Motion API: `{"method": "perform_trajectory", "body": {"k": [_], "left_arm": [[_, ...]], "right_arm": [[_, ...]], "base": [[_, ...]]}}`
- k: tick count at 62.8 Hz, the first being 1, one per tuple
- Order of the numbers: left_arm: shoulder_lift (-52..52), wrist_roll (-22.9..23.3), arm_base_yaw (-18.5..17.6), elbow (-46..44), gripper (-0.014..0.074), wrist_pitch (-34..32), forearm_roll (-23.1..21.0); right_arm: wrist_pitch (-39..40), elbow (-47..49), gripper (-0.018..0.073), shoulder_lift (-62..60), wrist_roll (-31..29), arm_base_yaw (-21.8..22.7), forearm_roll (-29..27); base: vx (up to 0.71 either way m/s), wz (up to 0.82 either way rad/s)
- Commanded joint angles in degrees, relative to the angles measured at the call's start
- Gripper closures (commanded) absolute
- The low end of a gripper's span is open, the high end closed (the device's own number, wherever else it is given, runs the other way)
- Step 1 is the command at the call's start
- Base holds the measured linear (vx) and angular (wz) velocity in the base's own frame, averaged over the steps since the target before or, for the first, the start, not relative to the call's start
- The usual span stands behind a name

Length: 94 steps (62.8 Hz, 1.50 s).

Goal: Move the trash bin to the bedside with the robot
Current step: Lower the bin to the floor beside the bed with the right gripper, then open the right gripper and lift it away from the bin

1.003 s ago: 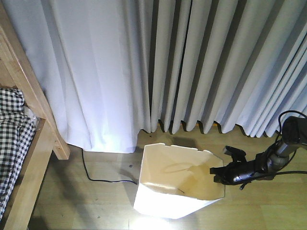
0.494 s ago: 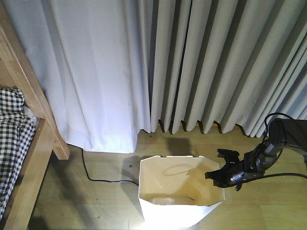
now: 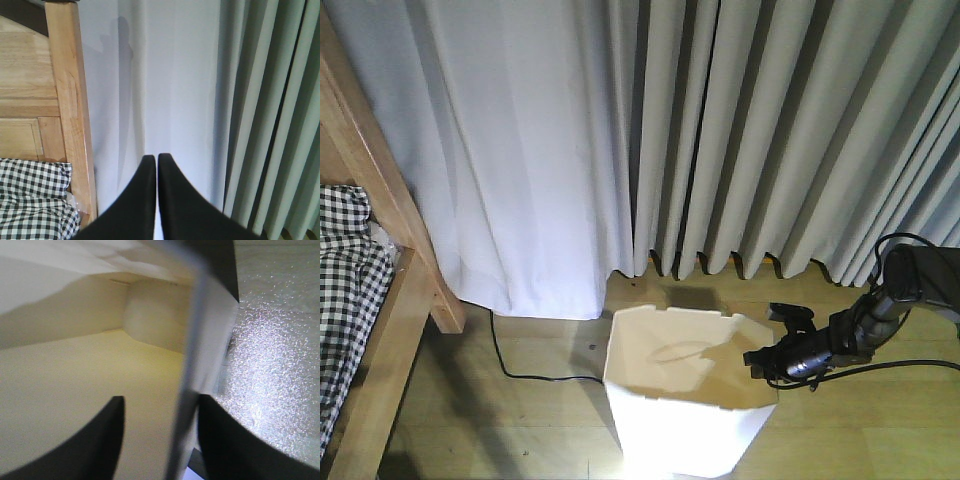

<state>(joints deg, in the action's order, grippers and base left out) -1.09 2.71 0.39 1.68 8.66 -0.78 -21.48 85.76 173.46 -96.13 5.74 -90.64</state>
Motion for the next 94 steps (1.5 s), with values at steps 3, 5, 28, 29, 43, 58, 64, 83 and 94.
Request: {"method": "perform_trajectory", "body": {"k": [3, 5, 28, 29, 43, 58, 64, 83, 94], "left_arm": [[-0.55, 0.52, -0.16, 1.58, 0.0602, -4.47, -0.17], [-0.55, 0.52, -0.16, 1.58, 0.0602, -4.47, -0.17], [-0.55, 0.52, -0.16, 1.58, 0.0602, -4.47, -0.17], [-0.55, 0.52, -0.16, 1.58, 0.0602, -4.47, -0.17], [-0.55, 0.52, -0.16, 1.58, 0.0602, -4.47, -0.17], [-0.55, 0.52, -0.16, 1.58, 0.0602, -4.47, -0.17], [-0.55, 0.52, -0.16, 1.58, 0.0602, -4.47, -0.17], [-0.55, 0.52, -0.16, 1.58, 0.0602, -4.47, -0.17], [-0.55, 0.52, -0.16, 1.58, 0.0602, -4.47, -0.17]], "right_arm": [[-2.98, 0.36, 0.0050, -4.76, 0.12, 0.35, 1.41], [-2.67, 0.36, 0.0027, -5.12, 0.41, 0.35, 1.96], [10.20, -6.66, 0.0001, -11.58, 7.54, 0.35, 8.39], [10.52, -7.17, 0.0001, -12.09, 7.54, 0.35, 8.39], [13.50, -17.75, 0.0001, -22.91, 4.20, 0.35, 8.45], [16.97, -28.74, 0.0001, -41.68, 1.42, 0.35, 8.51], [16.00, -32.06, 0.0001, -52.03, 1.30, 0.35, 8.51], [15.58, -37.79, 0.0001, -82.80, -0.71, 0.21, 8.44], [12.76, -40.52, 0.0001, -99.53, -0.64, 0.21, 8.25]], "base": [[0.00, 0.00], [0.00, 0.00], [0.00, 0.00], [0.00, 0.00], [0.00, 0.00], [0.00, 0.00], [0.00, 0.00], [0.00, 0.00], [0.00, 0.00]]}}
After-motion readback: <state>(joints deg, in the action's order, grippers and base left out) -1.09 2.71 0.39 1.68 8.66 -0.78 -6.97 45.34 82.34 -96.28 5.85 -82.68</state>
